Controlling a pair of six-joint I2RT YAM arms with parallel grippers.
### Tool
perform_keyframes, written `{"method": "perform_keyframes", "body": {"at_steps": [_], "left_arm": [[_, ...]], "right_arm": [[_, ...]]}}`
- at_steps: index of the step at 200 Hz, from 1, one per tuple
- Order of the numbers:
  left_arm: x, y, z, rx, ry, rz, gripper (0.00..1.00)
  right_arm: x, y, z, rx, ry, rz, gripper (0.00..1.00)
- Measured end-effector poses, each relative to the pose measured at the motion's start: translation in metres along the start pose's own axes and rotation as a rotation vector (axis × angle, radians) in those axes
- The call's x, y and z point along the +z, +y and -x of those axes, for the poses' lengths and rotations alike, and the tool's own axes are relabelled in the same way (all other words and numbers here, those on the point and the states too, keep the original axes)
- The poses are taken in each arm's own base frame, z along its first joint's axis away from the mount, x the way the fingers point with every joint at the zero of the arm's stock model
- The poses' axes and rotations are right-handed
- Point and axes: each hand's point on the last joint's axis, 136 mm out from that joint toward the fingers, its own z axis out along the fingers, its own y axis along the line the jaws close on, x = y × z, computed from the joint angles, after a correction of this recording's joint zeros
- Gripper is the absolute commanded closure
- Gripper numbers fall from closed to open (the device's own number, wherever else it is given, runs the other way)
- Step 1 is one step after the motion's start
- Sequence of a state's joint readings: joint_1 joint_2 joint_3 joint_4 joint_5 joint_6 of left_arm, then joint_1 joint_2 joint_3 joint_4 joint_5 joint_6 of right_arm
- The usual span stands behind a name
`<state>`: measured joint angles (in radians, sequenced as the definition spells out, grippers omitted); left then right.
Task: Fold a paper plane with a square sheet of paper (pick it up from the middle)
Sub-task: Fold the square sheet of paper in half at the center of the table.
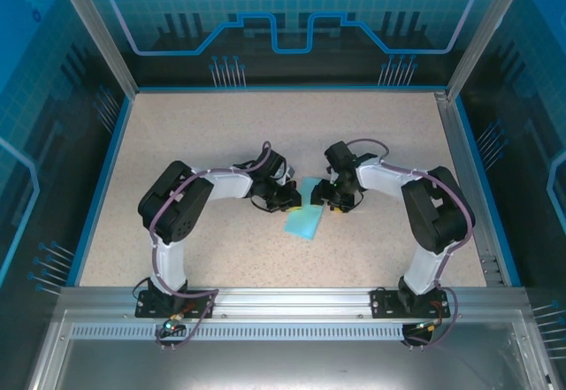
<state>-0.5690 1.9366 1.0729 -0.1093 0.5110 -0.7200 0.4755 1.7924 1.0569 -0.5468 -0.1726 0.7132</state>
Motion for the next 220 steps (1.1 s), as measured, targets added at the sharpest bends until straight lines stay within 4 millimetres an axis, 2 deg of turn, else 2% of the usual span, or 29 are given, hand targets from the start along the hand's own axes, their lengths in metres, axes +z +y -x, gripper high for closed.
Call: {"method": "perform_keyframes", "body": {"at_steps": [17,50,76,125,220], "left_arm": [[-0.012,-0.011,0.003,0.029,-0.024,-0.002,0.85],[-0.045,-0.041,0.017,0.086,-0.131,-0.009,0.83],[-0.060,-0.045,0.022,0.094,-0.189,0.016,0.84],[-0.058,-0.032,0.019,0.071,-0.191,0.057,0.85],[-0.053,-0.026,0.017,0.056,-0.177,0.066,0.89]], "right_arm": [[0.000,0.000,0.000,-0.003,0.001,-0.016,0.41],[0.000,-0.001,0.000,-0.006,-0.005,-0.031,0.40],[0.001,-0.001,0.000,-0.006,-0.011,-0.044,0.39],[0.002,-0.001,0.000,-0.016,-0.017,-0.101,0.38],[0.003,-0.002,0.000,0.001,-0.031,-0.147,0.40]]}}
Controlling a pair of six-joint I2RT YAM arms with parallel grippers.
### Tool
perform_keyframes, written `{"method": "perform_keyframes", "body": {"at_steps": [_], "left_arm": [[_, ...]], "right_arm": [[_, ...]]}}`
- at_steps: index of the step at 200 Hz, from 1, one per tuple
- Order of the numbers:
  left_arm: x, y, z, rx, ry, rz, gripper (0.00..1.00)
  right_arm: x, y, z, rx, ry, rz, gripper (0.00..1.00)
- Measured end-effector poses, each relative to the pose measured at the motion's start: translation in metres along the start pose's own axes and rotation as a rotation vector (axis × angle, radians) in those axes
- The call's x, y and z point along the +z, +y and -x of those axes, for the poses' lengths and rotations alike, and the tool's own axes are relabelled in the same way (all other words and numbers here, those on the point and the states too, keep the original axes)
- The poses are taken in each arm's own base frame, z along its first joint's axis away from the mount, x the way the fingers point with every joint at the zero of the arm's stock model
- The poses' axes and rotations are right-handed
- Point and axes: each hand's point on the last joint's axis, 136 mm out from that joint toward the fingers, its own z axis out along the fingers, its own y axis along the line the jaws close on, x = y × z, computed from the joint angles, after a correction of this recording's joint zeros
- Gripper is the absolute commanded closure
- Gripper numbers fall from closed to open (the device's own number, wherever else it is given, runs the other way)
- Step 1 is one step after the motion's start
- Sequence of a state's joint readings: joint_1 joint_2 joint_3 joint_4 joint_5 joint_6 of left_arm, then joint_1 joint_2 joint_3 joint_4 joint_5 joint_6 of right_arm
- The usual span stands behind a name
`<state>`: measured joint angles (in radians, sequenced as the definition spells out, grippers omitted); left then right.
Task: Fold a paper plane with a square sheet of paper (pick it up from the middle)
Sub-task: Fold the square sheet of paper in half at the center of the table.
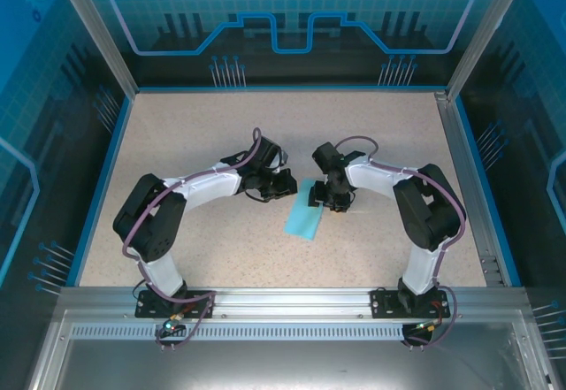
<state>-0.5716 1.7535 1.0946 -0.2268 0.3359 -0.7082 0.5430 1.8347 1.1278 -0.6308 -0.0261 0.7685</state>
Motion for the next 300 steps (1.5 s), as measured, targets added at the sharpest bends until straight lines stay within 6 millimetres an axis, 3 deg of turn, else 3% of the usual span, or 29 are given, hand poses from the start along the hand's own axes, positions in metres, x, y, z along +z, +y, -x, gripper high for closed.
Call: {"method": "perform_keyframes", "body": {"at_steps": [125,172,300], "left_arm": [[0.003,0.000,0.001,-0.005,-0.001,-0.009,0.91],[0.020,0.008,-0.009,-0.027,0.064,-0.016,1.00],[0.059,0.026,-0.020,-0.081,0.171,-0.020,1.00]], "right_arm": [[0.000,0.001,0.001,0.036,-0.007,0.005,0.41],[0.000,0.001,0.001,0.035,-0.006,0.004,0.41],[0.001,0.000,0.001,0.035,-0.005,0.003,0.40]]}}
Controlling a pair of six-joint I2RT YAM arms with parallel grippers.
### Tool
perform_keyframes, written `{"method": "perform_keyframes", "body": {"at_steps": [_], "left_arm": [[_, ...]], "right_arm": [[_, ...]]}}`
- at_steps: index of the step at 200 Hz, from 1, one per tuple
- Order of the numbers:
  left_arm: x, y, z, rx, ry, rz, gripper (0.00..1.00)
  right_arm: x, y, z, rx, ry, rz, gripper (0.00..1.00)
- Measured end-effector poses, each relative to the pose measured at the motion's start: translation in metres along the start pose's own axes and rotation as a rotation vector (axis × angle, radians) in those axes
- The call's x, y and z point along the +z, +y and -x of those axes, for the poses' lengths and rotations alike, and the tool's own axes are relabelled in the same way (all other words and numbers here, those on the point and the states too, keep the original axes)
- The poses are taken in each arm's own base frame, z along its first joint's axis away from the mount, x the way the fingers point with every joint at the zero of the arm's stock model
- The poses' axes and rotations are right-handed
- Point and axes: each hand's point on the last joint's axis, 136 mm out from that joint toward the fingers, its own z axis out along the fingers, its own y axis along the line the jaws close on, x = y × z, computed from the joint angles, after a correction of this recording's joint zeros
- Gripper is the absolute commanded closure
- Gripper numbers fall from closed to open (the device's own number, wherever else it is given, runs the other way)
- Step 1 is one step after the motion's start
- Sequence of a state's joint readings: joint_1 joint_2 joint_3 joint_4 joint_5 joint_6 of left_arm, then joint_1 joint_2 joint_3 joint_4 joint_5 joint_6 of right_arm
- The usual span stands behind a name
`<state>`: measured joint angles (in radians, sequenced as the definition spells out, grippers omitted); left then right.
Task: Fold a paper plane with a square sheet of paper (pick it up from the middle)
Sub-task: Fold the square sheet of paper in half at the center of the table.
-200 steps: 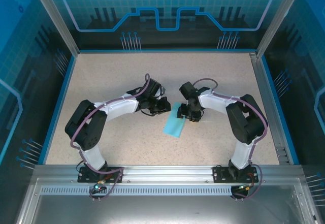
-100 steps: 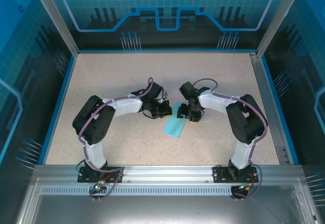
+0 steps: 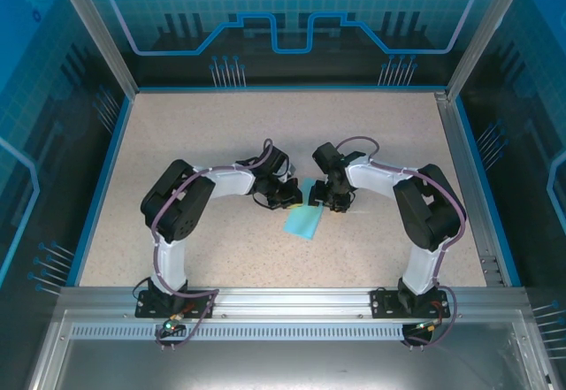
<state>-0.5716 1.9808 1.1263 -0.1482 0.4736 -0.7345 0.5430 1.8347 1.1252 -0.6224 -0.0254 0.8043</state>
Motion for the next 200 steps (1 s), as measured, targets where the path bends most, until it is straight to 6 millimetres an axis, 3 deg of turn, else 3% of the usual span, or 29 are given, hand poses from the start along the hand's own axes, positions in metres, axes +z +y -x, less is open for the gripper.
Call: {"method": "perform_keyframes", "body": {"at_steps": [86,104,139,200], "left_arm": [[0.000,0.000,0.001,0.003,0.000,-0.003,1.00],[0.000,0.000,0.001,0.003,0.000,-0.003,1.00],[0.001,0.000,0.001,0.003,0.000,-0.002,1.00],[0.000,0.000,0.001,0.007,0.000,-0.002,1.00]], "right_arm": [[-0.009,0.004,0.001,-0.020,-0.020,0.035,0.39],[-0.024,0.003,0.003,-0.018,-0.056,0.085,0.50],[-0.054,0.015,0.004,0.002,-0.131,0.304,0.93],[-0.024,0.033,-0.025,0.021,-0.018,0.532,1.00]]}}
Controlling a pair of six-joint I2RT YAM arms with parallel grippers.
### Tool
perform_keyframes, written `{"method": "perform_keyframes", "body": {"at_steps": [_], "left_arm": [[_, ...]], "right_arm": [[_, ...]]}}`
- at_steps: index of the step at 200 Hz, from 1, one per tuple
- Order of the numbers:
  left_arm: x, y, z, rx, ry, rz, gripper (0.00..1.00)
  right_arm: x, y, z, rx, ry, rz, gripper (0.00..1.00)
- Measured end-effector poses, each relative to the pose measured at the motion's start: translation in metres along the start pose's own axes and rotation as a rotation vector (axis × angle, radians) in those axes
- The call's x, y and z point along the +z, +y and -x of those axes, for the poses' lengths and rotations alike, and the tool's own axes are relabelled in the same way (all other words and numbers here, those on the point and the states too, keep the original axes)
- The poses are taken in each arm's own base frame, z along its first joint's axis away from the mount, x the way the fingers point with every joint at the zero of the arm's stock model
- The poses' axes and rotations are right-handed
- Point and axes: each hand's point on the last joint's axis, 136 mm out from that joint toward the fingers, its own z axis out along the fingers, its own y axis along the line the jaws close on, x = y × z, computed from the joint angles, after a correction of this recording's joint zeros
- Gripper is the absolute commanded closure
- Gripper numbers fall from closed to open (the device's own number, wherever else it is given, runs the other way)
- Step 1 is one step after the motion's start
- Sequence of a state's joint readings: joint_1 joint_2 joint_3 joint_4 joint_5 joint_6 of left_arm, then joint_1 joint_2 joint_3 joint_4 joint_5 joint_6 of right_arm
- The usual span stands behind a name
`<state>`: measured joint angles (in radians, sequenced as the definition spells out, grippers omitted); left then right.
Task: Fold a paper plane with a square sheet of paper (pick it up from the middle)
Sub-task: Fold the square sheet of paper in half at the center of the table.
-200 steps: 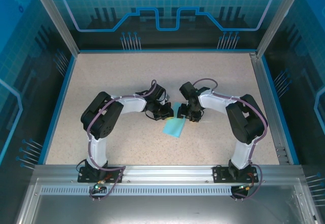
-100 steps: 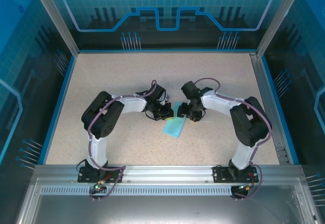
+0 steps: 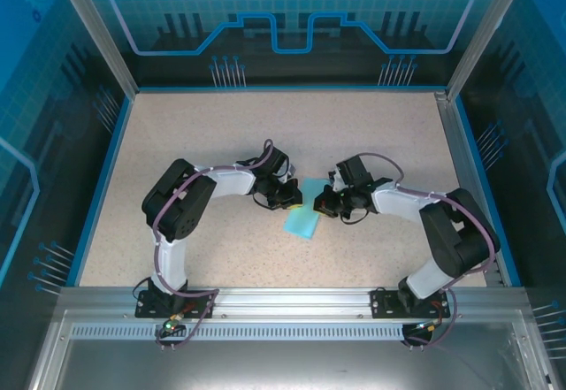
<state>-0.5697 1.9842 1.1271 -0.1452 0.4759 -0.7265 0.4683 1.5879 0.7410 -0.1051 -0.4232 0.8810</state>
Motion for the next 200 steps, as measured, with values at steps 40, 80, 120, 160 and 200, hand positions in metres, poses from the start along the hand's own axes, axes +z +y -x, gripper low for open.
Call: {"method": "perform_keyframes", "body": {"at_steps": [40,80,120,160,200], "left_arm": [[0.000,0.000,0.000,0.002,0.000,0.000,1.00],[0.000,0.000,0.000,0.001,0.002,0.003,1.00],[0.001,0.001,0.000,0.000,0.004,0.003,1.00],[0.001,0.001,0.000,0.015,0.004,0.003,1.00],[0.001,0.001,0.000,0.019,0.005,0.003,1.00]], "right_arm": [[0.008,-0.002,0.001,0.007,0.002,0.051,1.00],[0.008,-0.011,0.000,0.026,-0.001,0.060,0.99],[0.014,-0.022,-0.003,0.036,0.009,0.050,1.00],[0.016,-0.029,-0.006,0.030,0.012,0.053,1.00],[0.014,-0.027,-0.007,0.016,0.011,0.074,0.99]]}}
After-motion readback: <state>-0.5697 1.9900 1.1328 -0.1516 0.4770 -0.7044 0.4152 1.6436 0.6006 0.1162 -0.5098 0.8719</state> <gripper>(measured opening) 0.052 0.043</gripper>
